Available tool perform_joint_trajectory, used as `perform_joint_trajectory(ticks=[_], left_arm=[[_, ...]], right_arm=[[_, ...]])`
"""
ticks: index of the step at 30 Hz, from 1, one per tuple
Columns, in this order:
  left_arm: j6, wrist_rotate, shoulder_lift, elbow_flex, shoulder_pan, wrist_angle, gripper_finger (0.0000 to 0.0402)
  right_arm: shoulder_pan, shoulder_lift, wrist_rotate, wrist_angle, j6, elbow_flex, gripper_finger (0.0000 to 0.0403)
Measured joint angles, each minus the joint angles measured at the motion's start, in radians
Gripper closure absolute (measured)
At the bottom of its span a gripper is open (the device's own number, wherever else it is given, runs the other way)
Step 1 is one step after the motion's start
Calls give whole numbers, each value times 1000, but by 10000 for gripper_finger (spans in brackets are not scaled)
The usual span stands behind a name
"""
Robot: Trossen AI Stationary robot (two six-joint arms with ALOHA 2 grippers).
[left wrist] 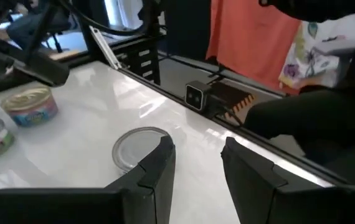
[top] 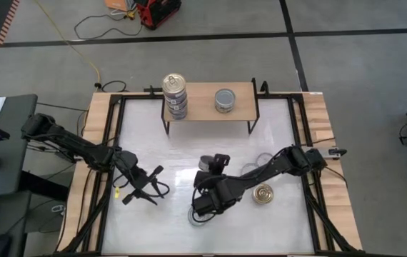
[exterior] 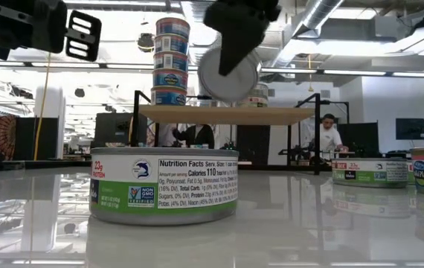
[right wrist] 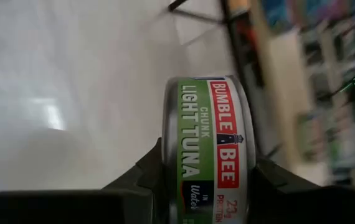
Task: Stack canned seafood by type on shelf
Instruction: Stack the green tuna can on top of the other green tuna cans on the shelf
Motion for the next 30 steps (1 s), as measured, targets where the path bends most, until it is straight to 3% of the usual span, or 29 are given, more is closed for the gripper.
perform_joint_trajectory(ticks=[3,10,14,18,25,30], left_arm=[[20,-77,0,0,0,15,274],[-3,-378,0,0,1,-9,274],[1,-398,0,0,1,-14,274],[22,-396,0,0,19,-27,274],[-15,-306,2,-1,92,18,274],[-12,-343,0,-1,121,98,274]], right_arm=[[-8,0,74,-1,-83,0,248],[-2,0,285,-18,-238,0,248],[15,0,355,-16,-362,0,248],[16,-11,360,-23,-352,0,248],[28,-86,368,-157,-267,0,248],[43,-165,456,-156,-357,-11,248]])
